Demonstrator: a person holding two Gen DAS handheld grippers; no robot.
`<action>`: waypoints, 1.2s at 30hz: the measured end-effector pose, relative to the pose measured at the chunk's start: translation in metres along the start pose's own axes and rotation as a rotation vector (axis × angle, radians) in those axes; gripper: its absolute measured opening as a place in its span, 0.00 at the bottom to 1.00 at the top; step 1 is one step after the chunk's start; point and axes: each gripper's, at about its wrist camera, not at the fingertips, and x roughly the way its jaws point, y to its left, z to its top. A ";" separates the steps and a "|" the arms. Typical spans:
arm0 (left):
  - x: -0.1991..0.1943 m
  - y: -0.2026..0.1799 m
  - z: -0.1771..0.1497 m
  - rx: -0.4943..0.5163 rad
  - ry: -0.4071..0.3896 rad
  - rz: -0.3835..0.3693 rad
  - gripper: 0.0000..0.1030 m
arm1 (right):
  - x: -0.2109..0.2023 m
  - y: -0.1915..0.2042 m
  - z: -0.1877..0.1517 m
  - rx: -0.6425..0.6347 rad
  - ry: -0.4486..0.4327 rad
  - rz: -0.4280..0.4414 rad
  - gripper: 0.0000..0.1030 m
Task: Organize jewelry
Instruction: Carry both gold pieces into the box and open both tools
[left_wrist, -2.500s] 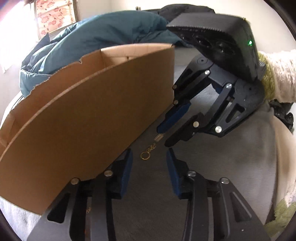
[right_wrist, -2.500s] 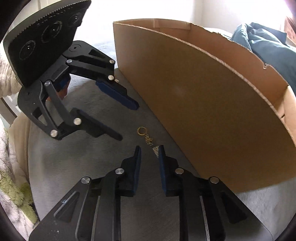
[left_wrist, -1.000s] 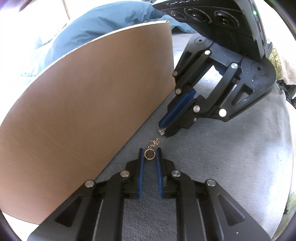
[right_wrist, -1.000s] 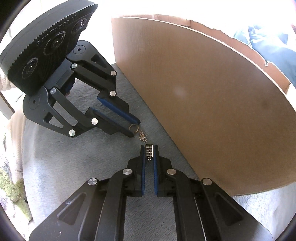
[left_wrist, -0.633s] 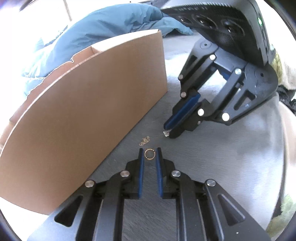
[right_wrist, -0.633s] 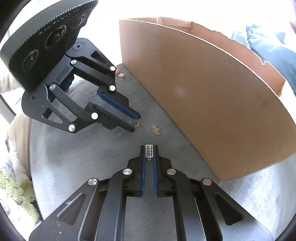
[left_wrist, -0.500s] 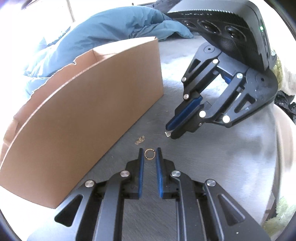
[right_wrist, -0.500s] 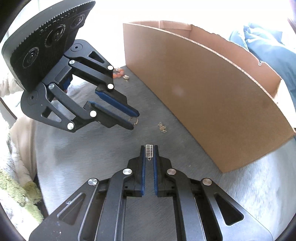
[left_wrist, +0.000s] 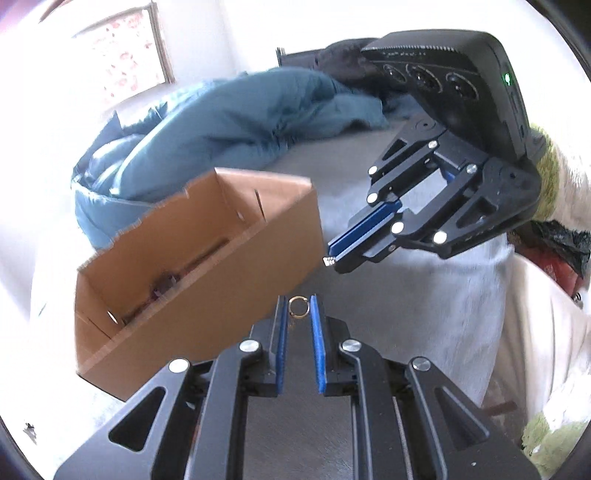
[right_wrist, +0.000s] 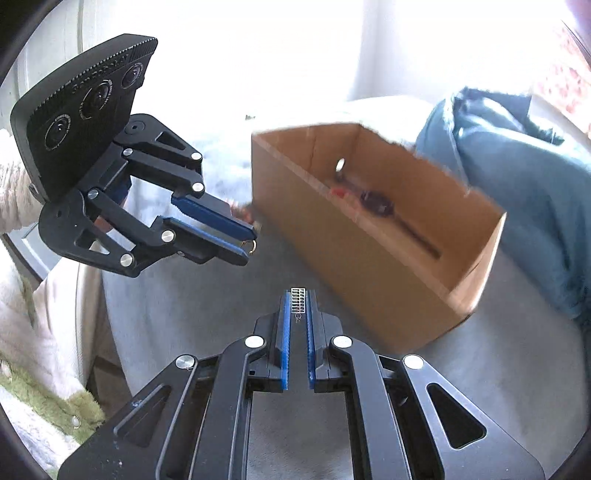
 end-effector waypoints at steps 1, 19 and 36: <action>-0.003 0.003 0.006 0.000 -0.012 0.007 0.11 | -0.002 0.002 0.005 -0.006 -0.012 -0.008 0.05; 0.057 0.105 0.045 -0.220 0.043 0.119 0.11 | 0.045 -0.067 0.046 0.113 -0.034 -0.087 0.06; 0.106 0.143 0.047 -0.418 0.136 0.152 0.29 | 0.074 -0.105 0.047 0.200 0.007 -0.138 0.17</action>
